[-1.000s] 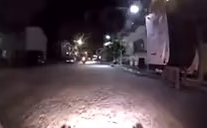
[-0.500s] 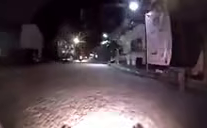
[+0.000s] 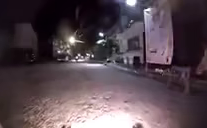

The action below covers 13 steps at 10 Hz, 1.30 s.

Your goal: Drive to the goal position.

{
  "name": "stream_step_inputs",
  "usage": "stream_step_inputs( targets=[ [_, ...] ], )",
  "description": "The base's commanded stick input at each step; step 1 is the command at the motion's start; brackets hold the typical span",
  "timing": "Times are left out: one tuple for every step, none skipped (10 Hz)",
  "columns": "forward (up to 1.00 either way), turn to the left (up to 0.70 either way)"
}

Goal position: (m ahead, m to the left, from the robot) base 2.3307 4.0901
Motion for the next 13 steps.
stream_step_inputs(
  targets=[
    [0.6, -0.15],
    [0.6, -0.15],
    [0.6, -0.15],
    [0.6, -0.15],
    [0.6, -0.15],
    [0.6, -0.15],
    [0.6, -0.15],
    [0.6, -0.15],
    [0.6, -0.15],
    [0.6, -0.15],
    [0.6, -0.15],
    [0.6, -0.15],
    [0.6, -0.15]
  ],
)
